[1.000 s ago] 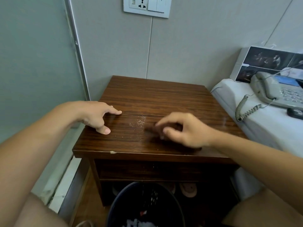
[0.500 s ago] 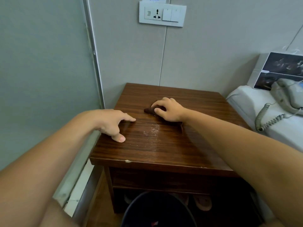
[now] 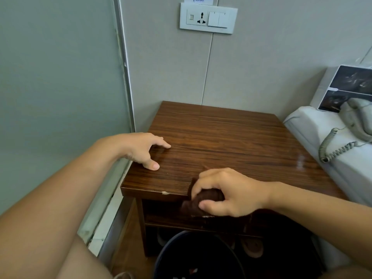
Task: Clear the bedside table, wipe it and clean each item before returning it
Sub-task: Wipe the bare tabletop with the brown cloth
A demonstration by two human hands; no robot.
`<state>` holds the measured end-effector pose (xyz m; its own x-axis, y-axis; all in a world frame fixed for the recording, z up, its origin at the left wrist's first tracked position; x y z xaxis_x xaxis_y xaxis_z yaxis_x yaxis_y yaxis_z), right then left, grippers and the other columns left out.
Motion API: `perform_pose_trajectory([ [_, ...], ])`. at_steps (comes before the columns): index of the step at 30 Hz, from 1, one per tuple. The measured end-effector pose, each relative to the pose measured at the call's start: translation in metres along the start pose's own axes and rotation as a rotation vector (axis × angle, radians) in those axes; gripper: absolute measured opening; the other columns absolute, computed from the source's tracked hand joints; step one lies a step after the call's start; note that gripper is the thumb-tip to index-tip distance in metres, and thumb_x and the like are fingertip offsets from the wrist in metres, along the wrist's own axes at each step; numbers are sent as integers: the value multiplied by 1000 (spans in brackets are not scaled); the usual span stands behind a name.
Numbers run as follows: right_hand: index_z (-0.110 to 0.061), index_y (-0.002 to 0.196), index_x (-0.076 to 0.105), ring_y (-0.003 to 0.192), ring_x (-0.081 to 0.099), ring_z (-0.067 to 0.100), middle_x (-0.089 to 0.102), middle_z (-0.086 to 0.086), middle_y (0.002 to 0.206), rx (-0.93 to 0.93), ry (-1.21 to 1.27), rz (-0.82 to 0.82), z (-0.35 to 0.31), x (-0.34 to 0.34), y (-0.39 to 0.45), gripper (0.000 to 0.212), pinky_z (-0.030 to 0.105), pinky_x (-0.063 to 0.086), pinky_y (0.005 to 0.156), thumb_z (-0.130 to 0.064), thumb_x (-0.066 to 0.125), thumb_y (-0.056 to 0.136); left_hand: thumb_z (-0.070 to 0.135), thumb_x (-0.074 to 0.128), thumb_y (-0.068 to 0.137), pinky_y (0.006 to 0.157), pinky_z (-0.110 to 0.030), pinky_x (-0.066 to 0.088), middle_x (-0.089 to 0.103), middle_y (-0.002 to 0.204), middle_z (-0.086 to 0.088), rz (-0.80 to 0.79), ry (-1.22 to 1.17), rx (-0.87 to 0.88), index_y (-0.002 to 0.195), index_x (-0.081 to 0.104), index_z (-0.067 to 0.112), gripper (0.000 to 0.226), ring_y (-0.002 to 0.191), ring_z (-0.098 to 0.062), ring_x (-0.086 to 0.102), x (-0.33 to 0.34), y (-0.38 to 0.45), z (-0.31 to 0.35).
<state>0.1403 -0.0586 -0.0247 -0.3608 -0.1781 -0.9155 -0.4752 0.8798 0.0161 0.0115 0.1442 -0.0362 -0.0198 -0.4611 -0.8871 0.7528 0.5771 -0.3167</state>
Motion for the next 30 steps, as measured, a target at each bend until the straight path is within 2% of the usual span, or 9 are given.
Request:
perform_pose_trajectory([
  [3,-20,110,74,95,67,5,70,-11,103,16,140,11,0,-19,-3,15,24,52,86,-20,72,96,34,85,84,125,-45,26,19,170,13,6,14,-5,154,38,47,85,154,-20,26,1,-1,-1],
  [9,-28,115,74,101,66,6,72,-12,108,277,148,385,70,-85,64,19,34,55,94,-33,63,100,38,82,87,120,-44,34,30,166,10,24,86,-19,156,37,42,83,148,-23,36,-4,-7,6],
  [13,-34,125,70,111,60,15,67,-7,117,348,18,271,93,-45,118,28,46,51,102,-43,61,99,53,79,84,119,-46,36,34,165,8,13,132,-80,159,31,40,90,146,-23,40,-5,-6,-3],
  [16,-41,128,63,110,51,18,59,-5,113,313,-121,233,87,-22,124,30,46,50,96,-50,55,100,51,73,91,124,-41,28,17,171,9,-27,147,-80,163,24,34,89,154,-22,28,-2,-6,-6],
  [19,-37,124,67,103,53,12,61,-7,107,152,-91,220,61,-16,99,27,34,46,93,-44,61,99,32,72,95,124,-37,26,12,172,11,-43,132,-76,163,21,36,85,156,-19,24,-1,-7,-12],
  [22,-29,117,73,96,56,5,62,-9,100,-7,-44,165,21,-7,63,21,23,44,91,-33,68,97,4,58,94,121,-38,35,28,168,10,18,138,-88,159,32,37,77,151,-19,34,-6,-5,-19],
  [24,-25,112,76,91,59,5,63,-9,95,-35,1,91,0,0,38,16,29,50,89,-30,70,97,-1,51,94,117,-39,40,38,162,7,70,160,-91,156,39,38,73,146,-20,41,-7,-2,-14],
  [27,-20,105,78,85,62,3,64,-14,91,27,55,-12,-13,-4,0,13,38,54,80,-27,70,97,-3,47,98,117,-38,39,39,161,6,106,179,-34,152,45,38,68,146,-20,40,-5,7,8],
  [30,-17,101,77,86,68,6,72,-11,92,222,195,106,6,-35,-38,14,32,55,79,-26,66,100,-5,45,97,114,-36,41,41,160,5,119,178,-9,151,46,39,70,144,-20,44,-12,11,27],
])
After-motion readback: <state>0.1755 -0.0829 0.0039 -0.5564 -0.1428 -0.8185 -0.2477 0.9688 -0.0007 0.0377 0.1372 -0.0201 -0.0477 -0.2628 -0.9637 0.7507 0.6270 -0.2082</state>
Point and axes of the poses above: each hand's wrist, its own y-axis towards the middle knuckle, its own x-axis out of the palm, z = x × y, the point moved 7 cm from there along y, towards the middle knuckle
